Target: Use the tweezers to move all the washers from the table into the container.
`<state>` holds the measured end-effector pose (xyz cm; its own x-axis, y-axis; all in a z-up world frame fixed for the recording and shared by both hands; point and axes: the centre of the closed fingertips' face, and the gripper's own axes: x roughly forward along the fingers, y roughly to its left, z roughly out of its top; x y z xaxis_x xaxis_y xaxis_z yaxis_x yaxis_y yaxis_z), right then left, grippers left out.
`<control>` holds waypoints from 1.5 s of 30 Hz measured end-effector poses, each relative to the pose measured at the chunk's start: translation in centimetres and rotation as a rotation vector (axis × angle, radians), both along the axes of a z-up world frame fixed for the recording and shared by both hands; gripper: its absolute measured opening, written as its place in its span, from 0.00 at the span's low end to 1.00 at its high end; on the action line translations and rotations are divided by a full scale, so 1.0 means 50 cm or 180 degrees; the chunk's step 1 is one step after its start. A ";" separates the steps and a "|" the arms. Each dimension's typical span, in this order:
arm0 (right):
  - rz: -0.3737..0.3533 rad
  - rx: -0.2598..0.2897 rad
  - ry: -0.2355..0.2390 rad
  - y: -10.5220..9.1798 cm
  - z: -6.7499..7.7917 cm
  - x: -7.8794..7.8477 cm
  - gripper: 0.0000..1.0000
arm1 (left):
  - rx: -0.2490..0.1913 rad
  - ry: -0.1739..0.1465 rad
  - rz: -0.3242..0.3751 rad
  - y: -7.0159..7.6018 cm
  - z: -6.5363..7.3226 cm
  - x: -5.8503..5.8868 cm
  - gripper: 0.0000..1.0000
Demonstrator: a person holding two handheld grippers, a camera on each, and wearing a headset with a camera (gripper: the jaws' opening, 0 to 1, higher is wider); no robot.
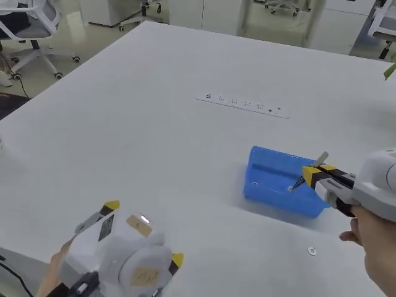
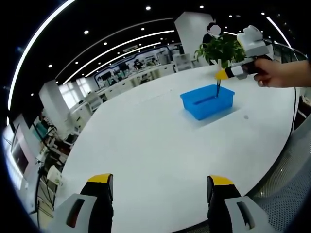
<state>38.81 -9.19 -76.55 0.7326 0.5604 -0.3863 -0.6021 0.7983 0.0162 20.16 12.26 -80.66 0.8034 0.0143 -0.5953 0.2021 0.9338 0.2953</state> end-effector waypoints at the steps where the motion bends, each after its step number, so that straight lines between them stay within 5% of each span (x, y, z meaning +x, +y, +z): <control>1: 0.0000 -0.0009 0.0013 0.000 -0.005 0.002 0.01 | 0.0003 -0.0001 0.0001 0.000 0.000 0.000 0.81; 20: 0.0003 -0.0077 0.0253 0.023 -0.083 0.008 0.01 | 0.0022 0.0051 0.0007 0.001 -0.009 0.001 0.80; 40: 0.0068 -0.0143 0.0228 0.027 -0.082 0.006 0.02 | 0.0009 0.0020 0.0013 0.002 -0.007 0.004 0.77; 45: 0.0067 -0.0117 0.0154 0.023 -0.063 0.003 0.02 | 0.0015 0.0021 0.0013 0.004 -0.007 0.004 0.77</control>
